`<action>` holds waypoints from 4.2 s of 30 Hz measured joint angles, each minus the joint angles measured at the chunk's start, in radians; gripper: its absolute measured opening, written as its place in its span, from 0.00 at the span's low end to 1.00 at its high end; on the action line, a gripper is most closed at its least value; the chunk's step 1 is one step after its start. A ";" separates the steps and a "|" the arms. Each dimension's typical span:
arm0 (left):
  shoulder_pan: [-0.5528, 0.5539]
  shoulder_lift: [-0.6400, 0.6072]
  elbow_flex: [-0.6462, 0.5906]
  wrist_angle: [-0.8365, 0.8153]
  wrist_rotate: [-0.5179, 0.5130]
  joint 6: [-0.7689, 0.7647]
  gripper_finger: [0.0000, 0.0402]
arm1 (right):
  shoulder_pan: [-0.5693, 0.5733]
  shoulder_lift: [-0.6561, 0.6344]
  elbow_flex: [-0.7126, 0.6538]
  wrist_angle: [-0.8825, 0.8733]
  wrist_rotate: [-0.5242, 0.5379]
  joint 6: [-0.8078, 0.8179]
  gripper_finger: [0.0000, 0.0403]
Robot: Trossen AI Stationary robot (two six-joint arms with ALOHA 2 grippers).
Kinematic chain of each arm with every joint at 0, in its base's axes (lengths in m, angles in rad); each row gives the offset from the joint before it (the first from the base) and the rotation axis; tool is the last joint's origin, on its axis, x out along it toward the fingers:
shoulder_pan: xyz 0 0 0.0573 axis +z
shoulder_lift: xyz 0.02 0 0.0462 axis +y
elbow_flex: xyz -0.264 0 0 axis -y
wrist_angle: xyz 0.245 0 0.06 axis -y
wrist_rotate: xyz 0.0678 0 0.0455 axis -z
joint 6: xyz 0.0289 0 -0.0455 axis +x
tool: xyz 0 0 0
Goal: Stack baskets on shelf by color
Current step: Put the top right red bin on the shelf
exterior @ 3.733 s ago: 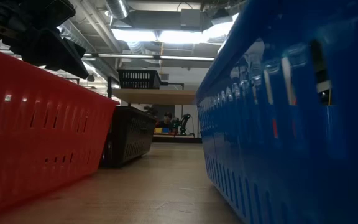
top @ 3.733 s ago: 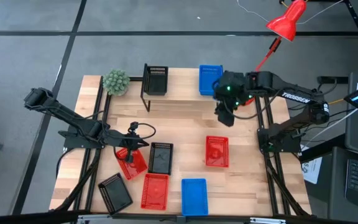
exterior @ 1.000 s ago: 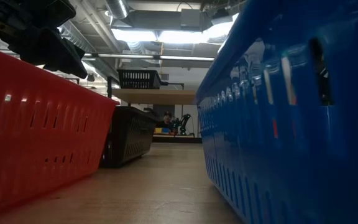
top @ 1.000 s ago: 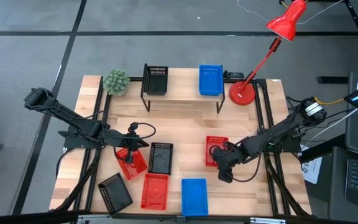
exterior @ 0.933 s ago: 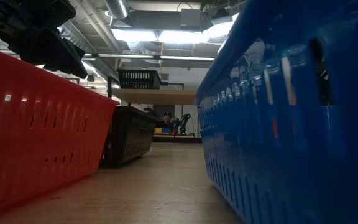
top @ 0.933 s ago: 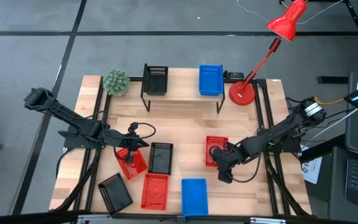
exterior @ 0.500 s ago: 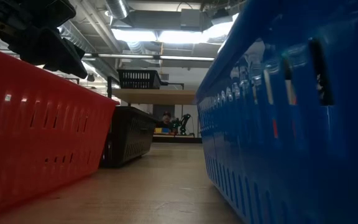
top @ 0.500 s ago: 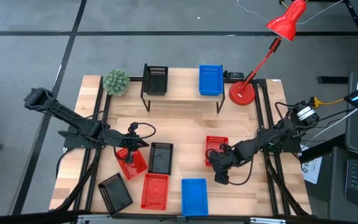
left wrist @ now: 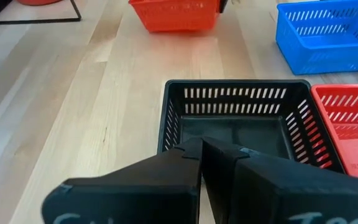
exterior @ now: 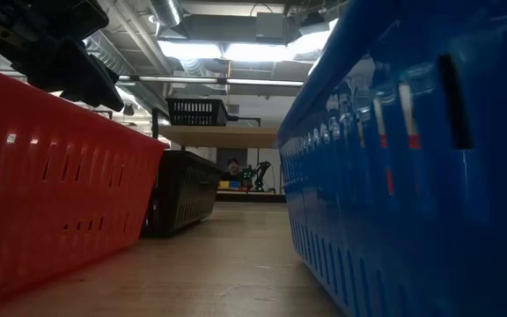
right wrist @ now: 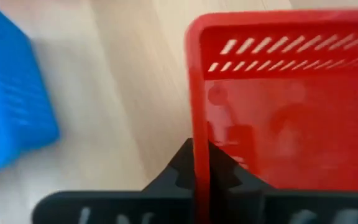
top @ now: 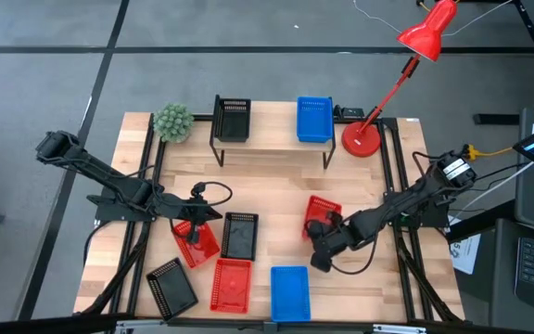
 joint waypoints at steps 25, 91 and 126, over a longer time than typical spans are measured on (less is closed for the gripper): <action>0.001 0.000 0.000 0.000 0.000 -0.004 0.00 | -0.049 0.000 0.523 -0.282 0.376 -0.517 0.00; 0.001 0.000 0.000 0.000 0.000 0.108 0.00 | -0.842 0.377 1.001 -0.471 -0.221 -1.127 0.14; 0.001 0.000 0.000 0.000 0.000 0.109 0.00 | -0.809 0.372 1.040 -0.523 -0.048 -0.737 0.23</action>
